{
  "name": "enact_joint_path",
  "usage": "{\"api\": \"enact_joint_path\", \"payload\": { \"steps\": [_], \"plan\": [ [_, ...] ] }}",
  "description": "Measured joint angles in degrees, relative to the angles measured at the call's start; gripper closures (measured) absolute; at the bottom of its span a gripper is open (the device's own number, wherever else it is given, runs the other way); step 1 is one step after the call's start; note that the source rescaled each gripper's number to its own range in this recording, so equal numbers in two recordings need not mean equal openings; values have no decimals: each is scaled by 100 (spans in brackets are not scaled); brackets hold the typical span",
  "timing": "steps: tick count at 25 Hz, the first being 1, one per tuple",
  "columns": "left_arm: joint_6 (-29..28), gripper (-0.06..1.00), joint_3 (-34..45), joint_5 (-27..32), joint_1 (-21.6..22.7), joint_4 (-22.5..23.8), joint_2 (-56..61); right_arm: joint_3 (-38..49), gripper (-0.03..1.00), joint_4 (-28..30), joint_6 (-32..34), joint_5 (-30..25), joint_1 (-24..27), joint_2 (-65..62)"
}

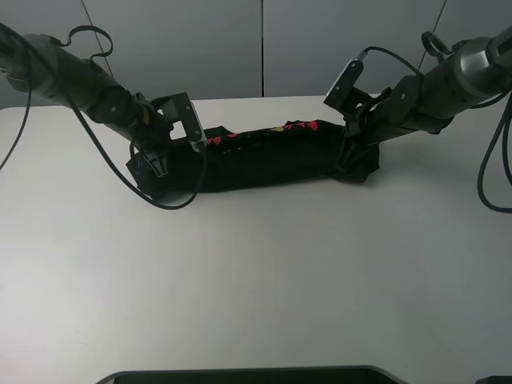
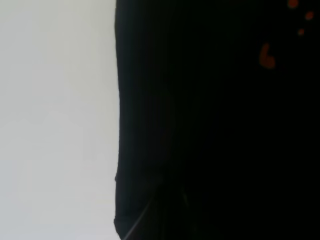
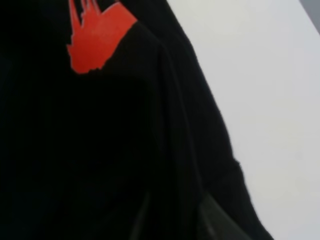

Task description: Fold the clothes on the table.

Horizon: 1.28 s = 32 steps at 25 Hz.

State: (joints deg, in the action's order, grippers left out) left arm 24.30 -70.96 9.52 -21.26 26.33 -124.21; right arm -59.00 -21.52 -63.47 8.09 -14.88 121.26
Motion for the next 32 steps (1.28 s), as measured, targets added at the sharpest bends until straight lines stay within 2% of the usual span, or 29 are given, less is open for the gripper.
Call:
{"api": "enact_joint_path", "payload": {
  "steps": [2, 4, 6, 8, 11, 13, 18, 23, 26, 32],
  "plan": [
    [0, 92, 0, 0, 0, 0, 0, 0, 55, 0, 0, 55, 0, 0],
    [0, 83, 0, 0, 0, 0, 0, -4, 39, 0, 0, 106, 0, -13],
    [0, 72, 0, 10, 0, 0, 101, -4, 29, 0, 0, 136, 0, -94],
    [0, 59, 0, 37, 0, 0, 294, -4, 25, 0, 0, 90, 0, -251],
    [0, 42, 0, 37, 0, -83, 757, -4, 24, 0, 0, 20, 0, -683],
    [0, 38, 0, 37, 0, -275, 1066, -4, 24, -199, 0, -88, 0, -1078],
    [-10, 36, 0, 204, 0, -1288, 1772, -4, 24, -1891, 0, -550, 0, -1941],
    [-10, 36, 0, 1188, -113, -2100, 2001, -4, 24, -2908, 293, -1542, 87, -2204],
    [-10, 36, 0, 1693, -128, -2728, 2001, -4, 24, -3049, 673, -2168, 377, -2204],
    [-10, 36, 0, 1710, -128, -3811, 2001, -4, 24, -3060, 944, -3084, 1392, -2191]
  ]
}}
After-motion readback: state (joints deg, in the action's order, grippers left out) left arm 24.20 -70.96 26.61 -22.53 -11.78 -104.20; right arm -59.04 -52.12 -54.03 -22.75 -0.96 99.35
